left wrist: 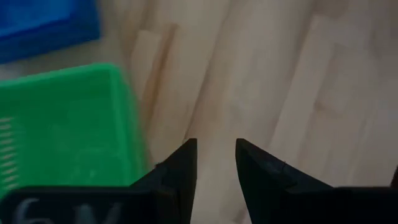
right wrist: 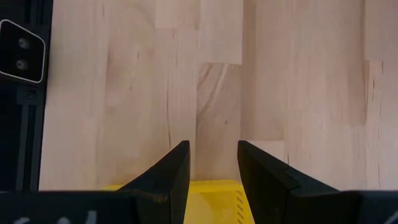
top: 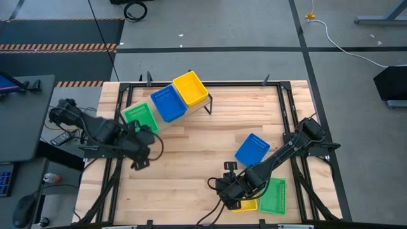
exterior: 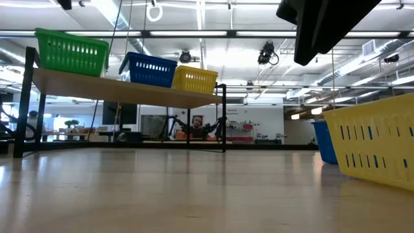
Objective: Stack baskets on shelf by color
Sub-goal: Stack the left green basket on top of the green basket on the shelf
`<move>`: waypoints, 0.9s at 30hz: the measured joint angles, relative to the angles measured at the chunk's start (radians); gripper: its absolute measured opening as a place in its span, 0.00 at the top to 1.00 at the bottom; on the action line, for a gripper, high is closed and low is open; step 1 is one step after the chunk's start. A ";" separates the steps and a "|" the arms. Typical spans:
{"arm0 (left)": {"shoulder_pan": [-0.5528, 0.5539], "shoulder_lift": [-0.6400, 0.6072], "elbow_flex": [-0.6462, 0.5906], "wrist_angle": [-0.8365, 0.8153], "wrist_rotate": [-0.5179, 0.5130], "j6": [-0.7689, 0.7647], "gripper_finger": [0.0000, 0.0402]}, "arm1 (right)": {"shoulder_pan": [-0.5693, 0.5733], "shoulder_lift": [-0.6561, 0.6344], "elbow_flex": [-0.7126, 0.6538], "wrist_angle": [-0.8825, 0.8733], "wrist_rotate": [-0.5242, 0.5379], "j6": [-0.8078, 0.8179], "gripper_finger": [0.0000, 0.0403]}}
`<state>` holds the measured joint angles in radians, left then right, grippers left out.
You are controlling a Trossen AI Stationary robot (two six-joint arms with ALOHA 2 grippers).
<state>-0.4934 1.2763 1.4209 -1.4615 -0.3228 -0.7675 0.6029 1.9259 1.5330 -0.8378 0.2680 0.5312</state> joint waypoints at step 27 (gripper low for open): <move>0.153 0.000 -0.206 0.157 -0.119 0.203 0.71 | -0.002 0.000 0.000 0.033 0.004 -0.018 0.65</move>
<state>-0.3408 1.2766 1.2152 -1.3046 -0.4420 -0.5644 0.6010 1.9259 1.5330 -0.8043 0.2716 0.5129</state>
